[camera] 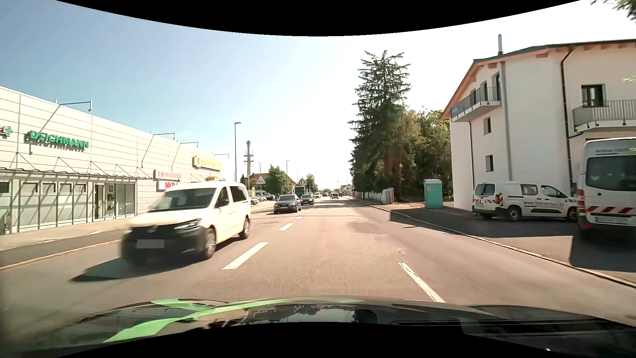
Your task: Follow the waypoints while adhering to traffic rules and regulations
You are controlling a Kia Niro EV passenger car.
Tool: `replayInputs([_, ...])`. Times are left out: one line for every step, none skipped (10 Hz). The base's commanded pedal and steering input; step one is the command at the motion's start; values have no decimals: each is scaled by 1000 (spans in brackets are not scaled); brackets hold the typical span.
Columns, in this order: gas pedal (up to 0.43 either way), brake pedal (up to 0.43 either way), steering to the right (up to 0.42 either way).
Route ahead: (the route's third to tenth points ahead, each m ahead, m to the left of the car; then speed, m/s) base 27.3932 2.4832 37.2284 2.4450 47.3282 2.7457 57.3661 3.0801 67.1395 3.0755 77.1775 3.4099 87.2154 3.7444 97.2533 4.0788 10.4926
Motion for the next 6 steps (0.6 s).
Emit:
replayInputs([98, 0, -3])
replayInputs([98, 0, -4])
replayInputs([98, 0, -7])
replayInputs([98, 0, -9])
replayInputs([98, 0, -9])
replayInputs([98, 0, -9])
